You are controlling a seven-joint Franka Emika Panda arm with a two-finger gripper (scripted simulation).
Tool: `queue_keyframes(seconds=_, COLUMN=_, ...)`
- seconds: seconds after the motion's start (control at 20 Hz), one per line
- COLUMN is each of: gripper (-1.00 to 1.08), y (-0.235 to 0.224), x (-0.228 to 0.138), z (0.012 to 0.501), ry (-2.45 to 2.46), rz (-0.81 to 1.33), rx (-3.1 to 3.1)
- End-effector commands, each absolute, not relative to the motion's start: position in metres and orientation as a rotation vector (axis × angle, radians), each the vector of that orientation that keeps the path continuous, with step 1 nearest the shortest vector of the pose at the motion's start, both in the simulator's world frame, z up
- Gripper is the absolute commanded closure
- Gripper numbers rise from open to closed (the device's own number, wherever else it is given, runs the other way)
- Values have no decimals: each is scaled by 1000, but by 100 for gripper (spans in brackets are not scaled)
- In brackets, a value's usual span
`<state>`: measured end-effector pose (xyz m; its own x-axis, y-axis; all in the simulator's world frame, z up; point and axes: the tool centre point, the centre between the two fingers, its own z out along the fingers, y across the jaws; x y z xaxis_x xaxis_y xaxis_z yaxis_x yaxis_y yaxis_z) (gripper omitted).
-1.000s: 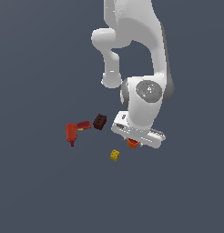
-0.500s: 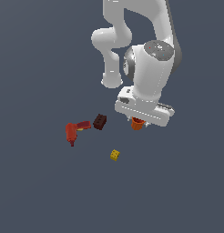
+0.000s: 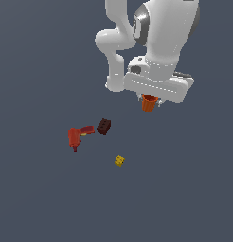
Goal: Pick up a designated object from a clutter of objects.
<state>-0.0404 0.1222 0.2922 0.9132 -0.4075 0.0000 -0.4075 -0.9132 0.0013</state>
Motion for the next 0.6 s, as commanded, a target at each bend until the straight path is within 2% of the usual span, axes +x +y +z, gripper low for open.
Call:
queue_keyframes(seconds=0.0, gripper=108, y=126, x=-55, z=317, ry=-654, rz=2, rx=3071)
queue_keyframes(seconds=0.55, gripper=108, y=142, x=-106, z=409, ry=-654, rz=2, rx=3071)
